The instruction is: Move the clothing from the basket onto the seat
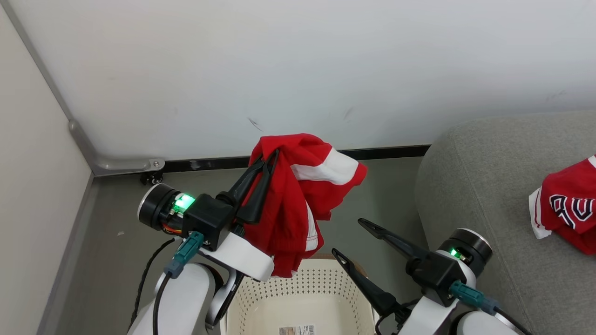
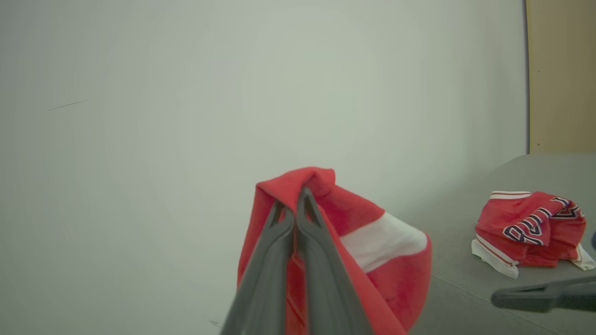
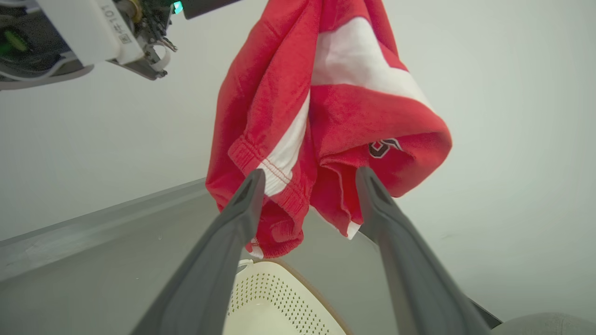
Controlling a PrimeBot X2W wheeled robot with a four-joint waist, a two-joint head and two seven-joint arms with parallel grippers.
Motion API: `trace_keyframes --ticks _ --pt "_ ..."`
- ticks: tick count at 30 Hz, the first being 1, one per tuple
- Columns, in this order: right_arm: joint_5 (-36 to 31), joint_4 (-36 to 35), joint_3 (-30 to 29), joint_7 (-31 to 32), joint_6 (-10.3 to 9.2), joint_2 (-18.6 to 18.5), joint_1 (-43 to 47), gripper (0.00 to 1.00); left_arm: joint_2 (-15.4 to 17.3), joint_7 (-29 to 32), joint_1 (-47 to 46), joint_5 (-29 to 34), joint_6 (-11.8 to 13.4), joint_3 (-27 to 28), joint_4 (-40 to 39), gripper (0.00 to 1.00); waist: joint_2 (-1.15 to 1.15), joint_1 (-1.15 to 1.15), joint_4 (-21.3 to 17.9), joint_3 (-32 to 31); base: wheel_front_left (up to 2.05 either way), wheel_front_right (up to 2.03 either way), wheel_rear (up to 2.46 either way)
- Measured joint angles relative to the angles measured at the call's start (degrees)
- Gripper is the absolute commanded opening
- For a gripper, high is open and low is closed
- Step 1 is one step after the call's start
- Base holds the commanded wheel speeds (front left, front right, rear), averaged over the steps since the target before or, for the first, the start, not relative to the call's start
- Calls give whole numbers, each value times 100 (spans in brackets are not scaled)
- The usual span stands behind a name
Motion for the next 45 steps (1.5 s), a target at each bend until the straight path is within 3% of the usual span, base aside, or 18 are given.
trace_keyframes --ticks 25,37,38,39,40,41,42,43,45 --pt "1351 844 1311 300 4 -60 -1133 100 -165 212 -60 99 -154 -538 -127 0 0 0 254 -8 0 0 0" --pt "1675 1402 1590 298 2 -12 -1730 100 -205 264 -179 89 -197 -700 -220 0 0 0 373 51 0 0 0" --pt "1715 1419 1644 296 2 8 -1768 98 -209 264 -179 87 -197 -705 -221 0 0 0 380 58 0 0 0" --pt "1748 1469 1702 293 3 30 -1816 49 -208 264 -179 86 -197 -706 -220 0 0 0 386 65 0 0 0" --pt "1773 1518 1769 290 2 68 -1861 37 -212 269 -179 69 -198 -710 -221 0 0 0 393 73 0 0 0" --pt "1784 1557 1844 289 2 99 -1900 14 -215 270 -179 33 -201 -712 -220 0 0 0 399 82 0 0 0" --pt "1788 1583 1909 279 3 123 -1950 14 -214 271 -179 24 -201 -711 -215 0 0 0 403 91 0 0 0" --pt "1789 1596 1961 260 3 138 -1987 0 -216 272 -179 24 -201 -711 -213 0 0 0 408 100 0 0 0" --pt "1812 1651 2069 226 3 157 -2069 0 -216 305 -179 10 -200 -704 -188 0 0 0 411 119 0 0 0"
